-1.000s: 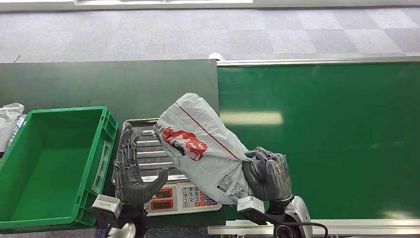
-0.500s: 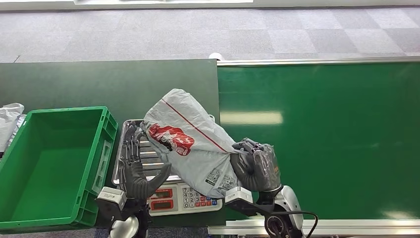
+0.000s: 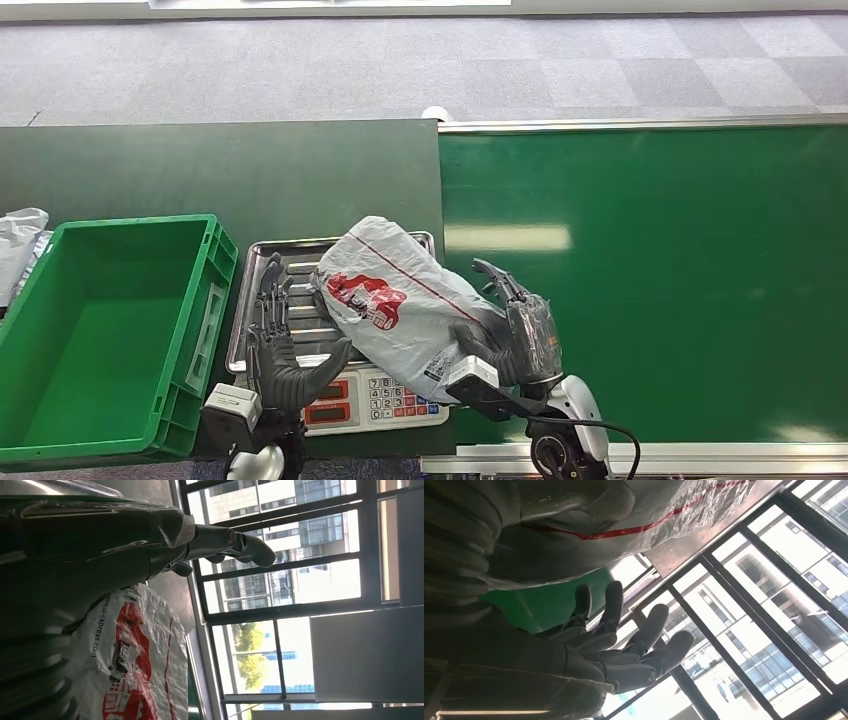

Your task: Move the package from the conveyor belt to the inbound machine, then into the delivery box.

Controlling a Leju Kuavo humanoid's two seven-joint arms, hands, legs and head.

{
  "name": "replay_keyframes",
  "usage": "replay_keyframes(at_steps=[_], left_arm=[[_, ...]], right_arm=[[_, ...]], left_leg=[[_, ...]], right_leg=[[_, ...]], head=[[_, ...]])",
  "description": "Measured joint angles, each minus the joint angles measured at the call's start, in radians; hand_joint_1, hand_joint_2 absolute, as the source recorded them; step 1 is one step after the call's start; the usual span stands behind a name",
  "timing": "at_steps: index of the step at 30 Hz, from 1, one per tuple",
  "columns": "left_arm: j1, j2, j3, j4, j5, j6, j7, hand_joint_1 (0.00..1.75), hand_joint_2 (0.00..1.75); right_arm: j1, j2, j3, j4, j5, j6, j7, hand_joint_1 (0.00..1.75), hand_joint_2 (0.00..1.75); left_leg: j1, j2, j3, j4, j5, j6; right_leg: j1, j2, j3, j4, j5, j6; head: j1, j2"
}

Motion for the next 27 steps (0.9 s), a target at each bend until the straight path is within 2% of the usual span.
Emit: replay_keyframes(at_steps=[7, 11, 13, 18, 22, 27], left_arm=[[0.002, 0.000, 0.000, 0.000, 0.001, -0.008, 0.000, 0.00, 1.75], [-0.004, -0.004, 0.000, 0.007, 0.036, -0.069, 0.000, 0.00, 1.75], [-0.009, -0.011, -0.004, 0.014, 0.048, -0.105, 0.000, 0.00, 1.75], [-0.050, -0.041, -0.048, 0.079, 0.134, -0.244, 0.000, 0.00, 1.75], [-0.057, -0.046, -0.055, 0.090, 0.140, -0.254, 0.000, 0.00, 1.75], [-0.159, -0.067, -0.120, 0.208, 0.066, -0.247, 0.207, 0.00, 1.75]], right_arm=[[0.001, -0.001, -0.006, 0.015, -0.022, 0.011, 0.002, 0.00, 1.75], [0.000, -0.001, -0.015, 0.024, -0.062, 0.040, -0.024, 0.00, 1.75], [0.000, 0.000, -0.018, 0.026, -0.120, 0.071, -0.066, 0.00, 1.75], [0.006, 0.001, -0.033, -0.006, -0.402, 0.228, -0.212, 0.00, 1.75], [0.007, 0.001, -0.036, -0.014, -0.429, 0.244, -0.222, 0.00, 1.75], [0.094, -0.009, -0.110, -0.249, -0.518, 0.257, -0.231, 0.00, 1.75]], left_leg=[[0.000, 0.000, 0.000, 0.000, 0.000, 0.000], [0.000, 0.000, 0.000, 0.000, 0.000, 0.000], [0.000, 0.000, 0.000, 0.000, 0.000, 0.000], [0.000, 0.000, 0.000, 0.000, 0.000, 0.000], [0.000, 0.000, 0.000, 0.000, 0.000, 0.000], [0.000, 0.001, 0.000, 0.000, 0.000, 0.000]], right_leg=[[0.000, 0.000, 0.000, 0.000, 0.000, 0.000], [0.000, 0.000, 0.000, 0.000, 0.000, 0.000], [0.000, 0.000, 0.000, 0.000, 0.000, 0.000], [0.000, 0.000, 0.000, 0.000, 0.000, 0.000], [0.000, 0.000, 0.000, 0.000, 0.000, 0.000], [0.000, 0.001, -0.001, 0.000, 0.001, 0.000]], head=[[0.000, 0.000], [0.000, 0.000], [0.000, 0.000], [0.000, 0.000], [0.000, 0.000], [0.000, 0.000]])
